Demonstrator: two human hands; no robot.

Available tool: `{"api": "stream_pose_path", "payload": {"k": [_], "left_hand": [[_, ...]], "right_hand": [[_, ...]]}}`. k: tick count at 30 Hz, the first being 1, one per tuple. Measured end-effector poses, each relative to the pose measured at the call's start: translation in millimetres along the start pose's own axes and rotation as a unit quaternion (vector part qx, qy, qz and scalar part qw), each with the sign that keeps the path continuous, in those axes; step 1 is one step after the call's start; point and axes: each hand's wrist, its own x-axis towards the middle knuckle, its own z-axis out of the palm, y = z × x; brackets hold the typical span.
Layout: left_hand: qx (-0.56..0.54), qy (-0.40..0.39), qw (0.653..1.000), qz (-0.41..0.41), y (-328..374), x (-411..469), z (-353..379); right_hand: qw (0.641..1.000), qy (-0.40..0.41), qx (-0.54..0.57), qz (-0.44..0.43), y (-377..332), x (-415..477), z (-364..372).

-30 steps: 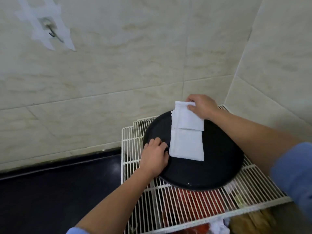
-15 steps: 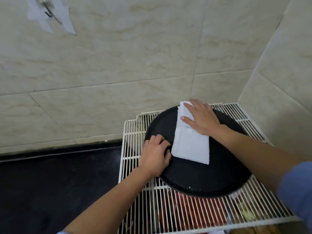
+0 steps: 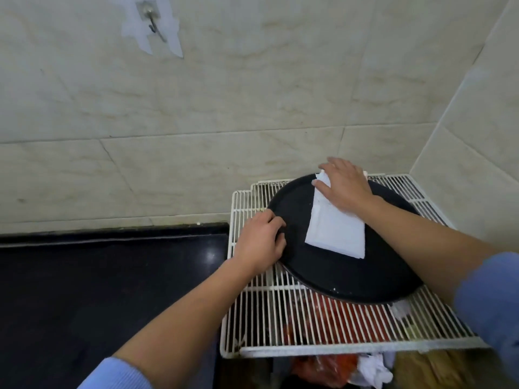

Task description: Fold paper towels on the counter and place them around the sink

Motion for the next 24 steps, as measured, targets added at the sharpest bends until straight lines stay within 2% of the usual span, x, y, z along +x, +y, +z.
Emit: {"api": "stream_pose_path", "payload": {"k": [3,6,12,17,24], "left_hand": [[0.041,0.004,0.999,-0.025,-33.5,-40.4,-34.5],[0.079,-0.024,0.992,-0.092,-76.8,-101.8,-68.2],[0.142,-0.07,0.96,-0.229,-169.6,-268.3,-149.7],[0.171,-0.062,0.92,-0.347,-232.4,-418.4,-216.4],[0.176,-0.02,0.846,-0.503,-287.7,-589.3,-277.6]], "right_hand": [[0.998,0.037,0.03,-0.032,-60.1,-5.2,-13.6],[0.994,0.042,0.053,-0.086,-138.4,-23.9,-13.5],[0.979,-0.015,0.085,-0.187,-325.7,-79.9,23.2],[0.948,-0.067,0.088,-0.298,-490.0,-135.5,50.0],[0.884,-0.115,0.078,-0.447,-685.4,-191.1,78.0]]}}
